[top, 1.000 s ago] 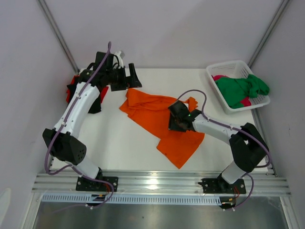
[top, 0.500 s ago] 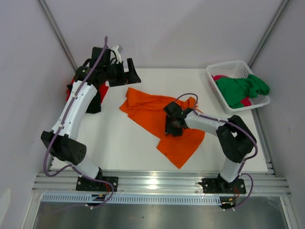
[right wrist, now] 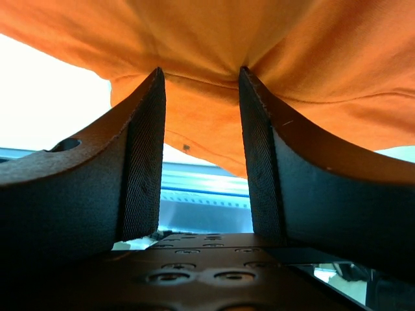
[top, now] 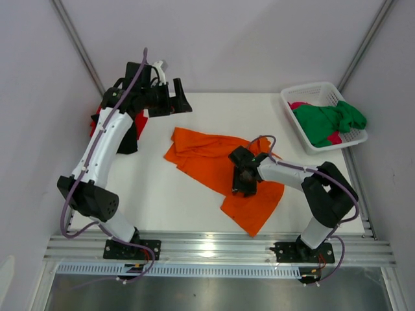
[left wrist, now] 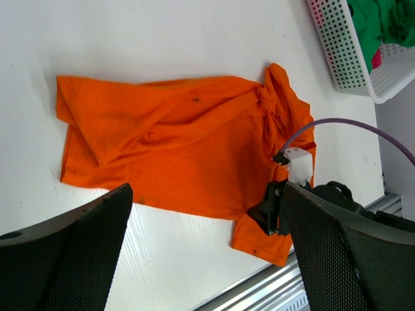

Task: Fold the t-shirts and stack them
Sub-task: Flatten out the tshirt

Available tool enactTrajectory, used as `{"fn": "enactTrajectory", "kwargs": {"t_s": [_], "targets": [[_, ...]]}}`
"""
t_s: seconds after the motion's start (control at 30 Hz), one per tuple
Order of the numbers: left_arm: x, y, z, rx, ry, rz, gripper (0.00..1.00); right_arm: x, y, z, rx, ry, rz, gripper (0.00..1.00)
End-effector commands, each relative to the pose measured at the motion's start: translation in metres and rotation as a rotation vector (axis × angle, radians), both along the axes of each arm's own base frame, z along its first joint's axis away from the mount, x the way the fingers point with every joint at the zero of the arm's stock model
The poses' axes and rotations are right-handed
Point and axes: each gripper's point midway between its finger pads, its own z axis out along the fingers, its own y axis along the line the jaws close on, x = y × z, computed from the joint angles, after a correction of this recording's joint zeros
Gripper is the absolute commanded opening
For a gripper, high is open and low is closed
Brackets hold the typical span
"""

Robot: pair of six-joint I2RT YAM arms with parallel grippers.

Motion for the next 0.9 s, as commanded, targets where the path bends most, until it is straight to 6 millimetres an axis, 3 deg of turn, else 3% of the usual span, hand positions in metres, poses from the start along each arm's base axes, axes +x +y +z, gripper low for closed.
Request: {"fn": "enactTrajectory", "kwargs": {"t_s": [0.0,0.2,0.3,0.4,0.6,0.63,0.7,0.73,0.87], "targets": [[0.002,-0.003,0.019,-0.009,-0.051,-0.026,0.99,-0.033,-0.029,-0.005,-0.075,0.081,-0.040,0.48],[0.004,-0.004,0.022,-0.008,-0.048,-0.030,0.99,-0.045,-0.051,0.015,-0.108,0.052,-0.074,0.48],[0.005,-0.003,0.014,0.011,-0.009,-0.031,1.00,-0.047,-0.062,0.026,-0.125,0.023,-0.087,0.48],[0.004,-0.004,-0.006,0.029,0.059,-0.038,1.00,-0.042,-0.063,0.031,-0.115,0.007,-0.105,0.48],[-0.015,-0.003,-0.084,0.151,0.245,-0.040,1.00,-0.010,-0.042,0.059,-0.060,-0.115,-0.101,0.48],[-0.025,0.000,-0.107,0.187,0.313,-0.030,0.99,-0.005,-0.042,0.064,-0.062,-0.139,-0.102,0.49],[-0.037,0.003,-0.125,0.218,0.389,-0.011,0.99,0.006,-0.037,0.075,-0.044,-0.179,-0.101,0.49],[-0.050,0.003,-0.145,0.243,0.443,-0.013,0.99,0.010,-0.037,0.078,-0.043,-0.190,-0.099,0.49],[-0.071,-0.004,-0.166,0.241,0.502,-0.011,0.98,0.024,-0.031,0.087,-0.026,-0.221,-0.104,0.49]]}}
